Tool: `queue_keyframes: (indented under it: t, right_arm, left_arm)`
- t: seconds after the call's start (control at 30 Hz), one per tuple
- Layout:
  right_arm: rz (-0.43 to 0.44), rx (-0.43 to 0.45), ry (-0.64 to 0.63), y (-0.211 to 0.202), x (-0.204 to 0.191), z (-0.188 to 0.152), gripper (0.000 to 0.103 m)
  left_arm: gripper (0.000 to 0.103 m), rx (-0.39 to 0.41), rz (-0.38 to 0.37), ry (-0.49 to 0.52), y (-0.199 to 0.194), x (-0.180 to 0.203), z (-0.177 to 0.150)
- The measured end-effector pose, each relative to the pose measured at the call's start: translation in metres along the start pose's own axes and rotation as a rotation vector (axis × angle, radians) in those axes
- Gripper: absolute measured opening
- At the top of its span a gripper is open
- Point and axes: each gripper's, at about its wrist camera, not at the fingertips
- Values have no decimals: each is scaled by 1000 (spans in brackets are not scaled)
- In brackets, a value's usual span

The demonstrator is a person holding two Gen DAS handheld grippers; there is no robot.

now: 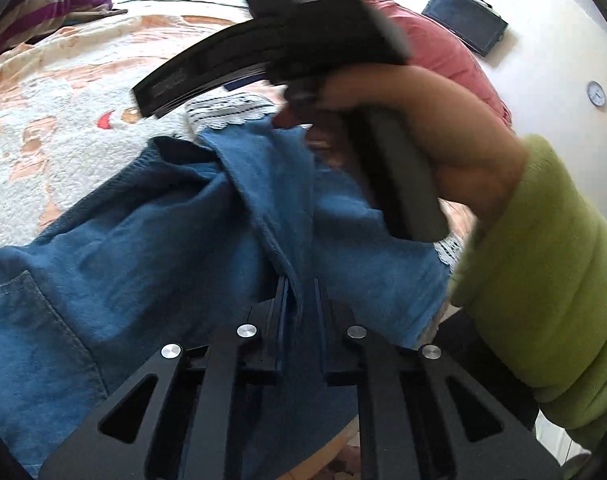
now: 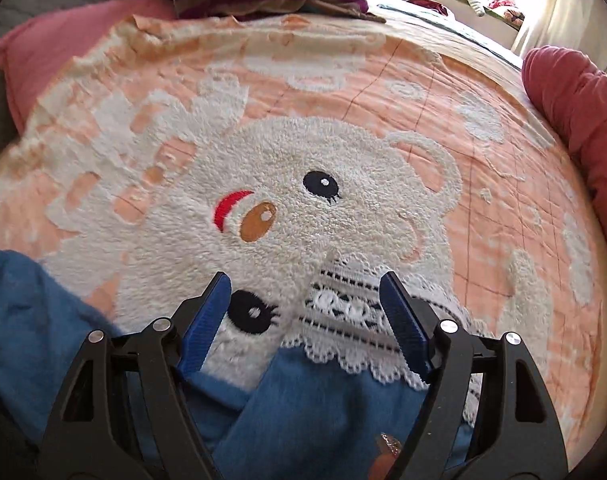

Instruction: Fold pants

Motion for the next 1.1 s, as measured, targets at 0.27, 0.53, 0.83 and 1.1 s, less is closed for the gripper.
queue_keyframes:
  t: [0.27, 0.53, 0.83, 1.1]
  right_arm:
    - [9, -36, 52, 27, 19, -7, 7]
    - [93, 98, 257, -31, 69, -22, 6]
    - [105, 261, 434, -112, 125, -64, 5]
    - [80, 263, 565, -151, 152, -155, 5]
  left_arm:
    - [11, 12, 14, 25, 0, 7, -3]
    - [14, 43, 44, 13, -4, 0, -4]
    - [6, 72, 113, 117, -19, 12, -4]
    - [35, 90, 131, 187, -21, 20, -6]
Point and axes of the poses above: each gripper's, at about its wrist camera, not at the fingertips, and y roughly the way its jaws point, x to its right, z to its top, and after that the axes turned 6 degrees about -z, right-handed
